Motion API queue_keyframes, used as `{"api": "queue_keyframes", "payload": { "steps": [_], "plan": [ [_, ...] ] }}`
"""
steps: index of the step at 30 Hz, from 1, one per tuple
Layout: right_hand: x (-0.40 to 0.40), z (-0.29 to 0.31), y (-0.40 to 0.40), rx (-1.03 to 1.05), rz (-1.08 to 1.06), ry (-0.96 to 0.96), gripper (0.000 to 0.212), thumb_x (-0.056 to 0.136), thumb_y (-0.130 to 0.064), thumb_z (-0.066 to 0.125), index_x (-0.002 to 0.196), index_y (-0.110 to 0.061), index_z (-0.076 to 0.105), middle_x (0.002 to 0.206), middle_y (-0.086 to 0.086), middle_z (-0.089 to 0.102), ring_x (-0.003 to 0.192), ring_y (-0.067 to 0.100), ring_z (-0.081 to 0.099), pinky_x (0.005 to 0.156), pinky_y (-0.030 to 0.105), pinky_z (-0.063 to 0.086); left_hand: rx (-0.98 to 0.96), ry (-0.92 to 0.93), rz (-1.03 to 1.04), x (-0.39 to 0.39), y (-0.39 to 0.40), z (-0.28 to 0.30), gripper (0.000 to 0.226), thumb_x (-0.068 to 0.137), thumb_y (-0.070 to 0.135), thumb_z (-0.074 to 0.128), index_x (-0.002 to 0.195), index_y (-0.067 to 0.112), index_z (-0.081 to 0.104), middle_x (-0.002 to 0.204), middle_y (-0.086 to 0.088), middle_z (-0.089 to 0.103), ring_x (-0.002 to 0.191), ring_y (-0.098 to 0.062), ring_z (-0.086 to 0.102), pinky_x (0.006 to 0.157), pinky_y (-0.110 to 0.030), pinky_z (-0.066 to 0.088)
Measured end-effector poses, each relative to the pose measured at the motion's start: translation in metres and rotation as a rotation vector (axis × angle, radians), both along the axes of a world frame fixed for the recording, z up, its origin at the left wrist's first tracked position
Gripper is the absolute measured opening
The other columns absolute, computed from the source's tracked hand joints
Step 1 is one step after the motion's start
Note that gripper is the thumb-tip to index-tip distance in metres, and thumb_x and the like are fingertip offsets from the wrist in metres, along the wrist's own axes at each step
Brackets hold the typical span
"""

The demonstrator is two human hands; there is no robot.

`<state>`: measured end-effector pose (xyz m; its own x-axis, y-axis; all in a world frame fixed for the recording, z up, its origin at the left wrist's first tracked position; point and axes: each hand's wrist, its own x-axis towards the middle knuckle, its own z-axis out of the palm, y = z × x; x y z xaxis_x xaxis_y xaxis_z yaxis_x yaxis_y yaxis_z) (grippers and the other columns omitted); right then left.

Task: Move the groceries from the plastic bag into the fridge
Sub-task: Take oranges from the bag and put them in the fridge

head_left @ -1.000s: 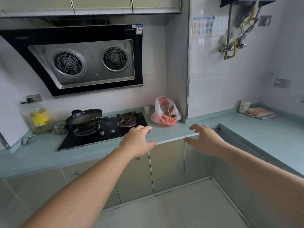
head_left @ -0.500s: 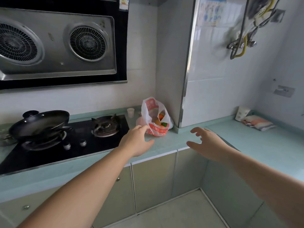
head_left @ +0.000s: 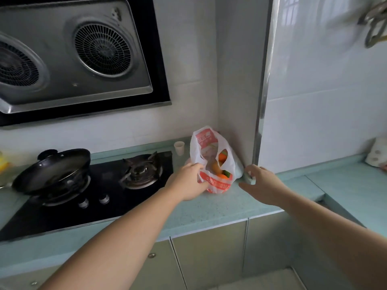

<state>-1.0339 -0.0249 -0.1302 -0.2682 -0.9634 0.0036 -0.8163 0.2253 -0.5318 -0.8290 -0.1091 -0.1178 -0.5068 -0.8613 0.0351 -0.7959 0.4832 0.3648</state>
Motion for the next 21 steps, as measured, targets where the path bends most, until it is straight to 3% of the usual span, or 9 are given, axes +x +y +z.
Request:
{"api": "queue_keyframes", "payload": {
  "steps": [5, 7, 12, 14, 16, 18, 21],
  "plan": [
    [-0.031, -0.027, -0.063, 0.050, 0.046, -0.034, 0.051, 0.087, -0.047, 0.062, 0.129, -0.022, 0.049, 0.116, 0.002, 0.059, 0.080, 0.012, 0.058, 0.073, 0.029, 0.055, 0.024, -0.042, 0.002, -0.033, -0.045, -0.020, 0.053, 0.090, 0.040, 0.055, 0.140, 0.024, 0.044, 0.139, 0.003, 0.047, 0.113, -0.016, 0.053, 0.079, -0.029, 0.046],
    [-0.036, -0.038, -0.087, 0.070, 0.067, -0.030, 0.053, 0.086, -0.048, 0.062, 0.131, -0.025, 0.047, 0.121, 0.002, 0.058, 0.083, 0.014, 0.061, 0.072, 0.032, 0.059, 0.034, -0.084, -0.018, -0.042, -0.066, -0.032, 0.055, 0.090, 0.039, 0.055, 0.142, 0.023, 0.042, 0.142, 0.002, 0.046, 0.119, -0.018, 0.051, 0.082, -0.028, 0.043],
    [-0.040, -0.058, -0.149, 0.135, 0.107, -0.028, 0.052, 0.091, -0.038, 0.058, 0.138, -0.024, 0.043, 0.132, 0.003, 0.053, 0.096, 0.019, 0.057, 0.068, 0.023, 0.050, 0.116, -0.087, -0.029, -0.061, -0.125, -0.061, 0.056, 0.091, 0.035, 0.055, 0.144, 0.021, 0.040, 0.148, 0.001, 0.041, 0.125, -0.021, 0.048, 0.090, -0.034, 0.045],
    [-0.037, -0.067, -0.167, 0.140, 0.121, -0.016, 0.049, 0.093, -0.032, 0.055, 0.139, -0.021, 0.043, 0.129, 0.004, 0.056, 0.094, 0.018, 0.058, 0.069, 0.023, 0.050, 0.153, -0.079, -0.040, -0.067, -0.146, -0.073, 0.048, 0.090, 0.034, 0.055, 0.135, 0.020, 0.047, 0.141, -0.001, 0.047, 0.118, -0.023, 0.052, 0.089, -0.037, 0.049],
    [-0.031, -0.076, -0.192, 0.160, 0.102, -0.034, 0.040, 0.096, -0.026, 0.052, 0.134, -0.018, 0.046, 0.122, 0.005, 0.060, 0.090, 0.019, 0.060, 0.070, 0.024, 0.054, 0.190, -0.053, -0.050, -0.074, -0.175, -0.087, 0.030, 0.089, 0.032, 0.055, 0.115, 0.018, 0.056, 0.121, -0.003, 0.057, 0.104, -0.024, 0.058, 0.084, -0.042, 0.053],
    [-0.025, -0.086, -0.214, 0.187, 0.125, -0.005, 0.032, 0.099, -0.024, 0.047, 0.131, -0.020, 0.047, 0.119, 0.006, 0.062, 0.090, 0.020, 0.062, 0.075, 0.028, 0.058, 0.209, -0.053, -0.069, -0.083, -0.203, -0.097, 0.021, 0.090, 0.030, 0.053, 0.106, 0.017, 0.056, 0.111, -0.002, 0.058, 0.100, -0.025, 0.059, 0.079, -0.039, 0.052],
    [-0.021, -0.107, -0.243, 0.191, 0.094, -0.067, 0.032, 0.102, -0.031, 0.039, 0.133, -0.029, 0.045, 0.105, 0.001, 0.064, 0.082, 0.016, 0.063, 0.064, 0.020, 0.054, 0.241, -0.036, -0.090, -0.097, -0.239, -0.118, 0.019, 0.095, 0.025, 0.048, 0.110, 0.017, 0.056, 0.122, -0.004, 0.060, 0.096, -0.021, 0.058, 0.071, -0.027, 0.047]
  ]
}}
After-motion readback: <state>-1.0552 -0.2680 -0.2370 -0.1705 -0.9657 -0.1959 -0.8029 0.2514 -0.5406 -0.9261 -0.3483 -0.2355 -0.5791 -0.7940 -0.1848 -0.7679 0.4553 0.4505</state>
